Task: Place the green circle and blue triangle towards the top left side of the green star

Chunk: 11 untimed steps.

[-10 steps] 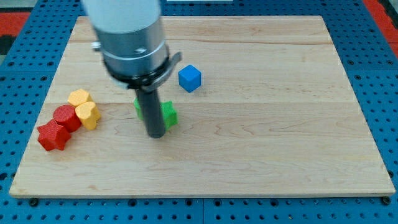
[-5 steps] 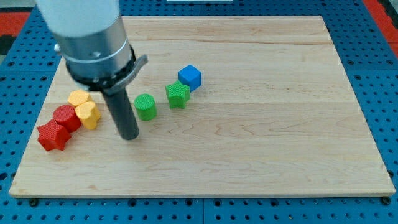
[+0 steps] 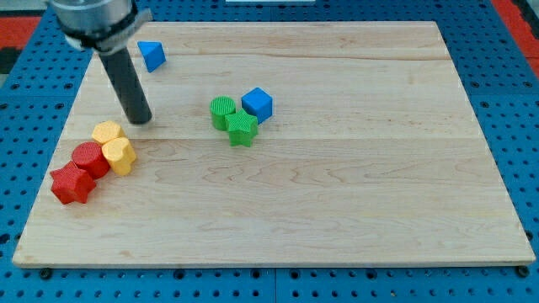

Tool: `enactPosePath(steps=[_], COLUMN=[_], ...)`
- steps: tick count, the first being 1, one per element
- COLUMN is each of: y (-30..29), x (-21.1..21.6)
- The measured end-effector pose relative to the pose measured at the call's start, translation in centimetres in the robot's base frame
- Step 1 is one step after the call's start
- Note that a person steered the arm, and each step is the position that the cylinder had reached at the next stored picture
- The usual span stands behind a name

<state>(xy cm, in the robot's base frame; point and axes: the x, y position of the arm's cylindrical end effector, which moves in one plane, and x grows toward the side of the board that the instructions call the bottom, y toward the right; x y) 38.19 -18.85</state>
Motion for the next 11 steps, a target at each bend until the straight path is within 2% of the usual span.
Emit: enactPosePath(steps=[2, 3, 4, 5, 6, 7, 8, 9, 10, 11], y=[-4.2, -1.2, 3.6, 0.0, -7.6, -8.3, -2.3, 6.4, 9.1, 6.9], x=[-11.4, -13.1, -8.8, -7.3, -10.3, -6.4, -4.4, -4.1, -2.8, -5.2])
